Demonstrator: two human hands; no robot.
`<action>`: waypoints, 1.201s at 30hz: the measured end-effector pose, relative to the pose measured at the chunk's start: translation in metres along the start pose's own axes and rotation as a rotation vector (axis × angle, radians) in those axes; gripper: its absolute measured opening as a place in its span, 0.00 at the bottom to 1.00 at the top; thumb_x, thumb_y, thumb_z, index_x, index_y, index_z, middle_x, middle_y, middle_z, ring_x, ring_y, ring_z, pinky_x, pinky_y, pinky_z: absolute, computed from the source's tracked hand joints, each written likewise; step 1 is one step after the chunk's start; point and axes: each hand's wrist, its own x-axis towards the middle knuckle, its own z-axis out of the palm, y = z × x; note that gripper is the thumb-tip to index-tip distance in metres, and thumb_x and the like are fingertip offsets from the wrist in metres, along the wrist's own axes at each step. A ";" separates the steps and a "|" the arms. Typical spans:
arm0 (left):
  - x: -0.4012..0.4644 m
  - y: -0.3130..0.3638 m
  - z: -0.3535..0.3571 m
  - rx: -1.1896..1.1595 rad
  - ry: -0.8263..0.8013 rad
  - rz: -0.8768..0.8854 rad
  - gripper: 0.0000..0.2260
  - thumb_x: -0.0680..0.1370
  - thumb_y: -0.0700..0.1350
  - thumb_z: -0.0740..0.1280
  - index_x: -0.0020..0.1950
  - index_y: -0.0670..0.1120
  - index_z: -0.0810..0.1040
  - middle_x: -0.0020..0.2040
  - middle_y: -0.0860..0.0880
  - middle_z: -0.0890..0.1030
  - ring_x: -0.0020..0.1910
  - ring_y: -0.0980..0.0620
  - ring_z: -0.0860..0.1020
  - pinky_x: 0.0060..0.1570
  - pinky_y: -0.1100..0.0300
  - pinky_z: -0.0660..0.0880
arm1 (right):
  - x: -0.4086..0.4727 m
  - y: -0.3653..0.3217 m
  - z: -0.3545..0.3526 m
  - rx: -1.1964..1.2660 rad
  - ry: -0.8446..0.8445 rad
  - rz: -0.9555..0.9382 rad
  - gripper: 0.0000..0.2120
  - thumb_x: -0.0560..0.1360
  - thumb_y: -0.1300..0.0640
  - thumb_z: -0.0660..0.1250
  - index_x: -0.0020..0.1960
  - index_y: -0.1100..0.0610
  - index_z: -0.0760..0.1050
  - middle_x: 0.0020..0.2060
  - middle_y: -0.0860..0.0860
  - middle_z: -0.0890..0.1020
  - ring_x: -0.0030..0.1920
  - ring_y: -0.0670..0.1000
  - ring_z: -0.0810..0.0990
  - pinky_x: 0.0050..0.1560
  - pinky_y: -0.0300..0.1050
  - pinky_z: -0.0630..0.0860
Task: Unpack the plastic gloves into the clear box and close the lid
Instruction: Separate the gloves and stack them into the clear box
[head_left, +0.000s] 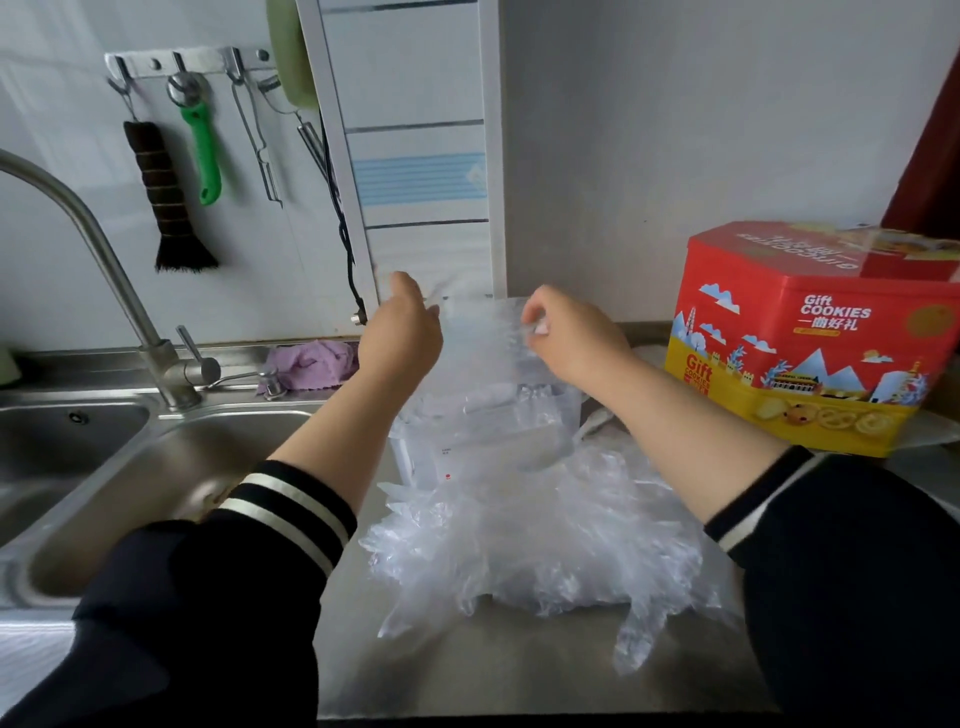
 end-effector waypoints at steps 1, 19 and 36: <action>0.003 -0.003 0.004 0.102 -0.091 0.022 0.07 0.81 0.41 0.59 0.56 0.39 0.63 0.43 0.42 0.72 0.41 0.41 0.70 0.40 0.52 0.64 | 0.006 -0.001 0.005 -0.079 -0.060 -0.003 0.08 0.77 0.58 0.63 0.52 0.47 0.75 0.53 0.50 0.81 0.53 0.56 0.78 0.49 0.44 0.73; 0.001 -0.012 0.023 0.481 -0.954 0.147 0.30 0.71 0.56 0.75 0.68 0.43 0.74 0.61 0.47 0.76 0.44 0.46 0.80 0.56 0.54 0.76 | 0.026 -0.016 0.036 -0.708 -0.657 -0.068 0.06 0.77 0.60 0.64 0.53 0.56 0.76 0.49 0.52 0.76 0.48 0.54 0.76 0.47 0.43 0.72; -0.088 0.058 -0.021 -0.322 -0.437 0.582 0.05 0.76 0.44 0.70 0.47 0.46 0.84 0.40 0.62 0.80 0.39 0.65 0.78 0.43 0.70 0.74 | -0.104 0.038 -0.059 -0.299 -0.681 -0.027 0.31 0.67 0.42 0.75 0.67 0.43 0.68 0.60 0.43 0.68 0.62 0.46 0.68 0.62 0.44 0.69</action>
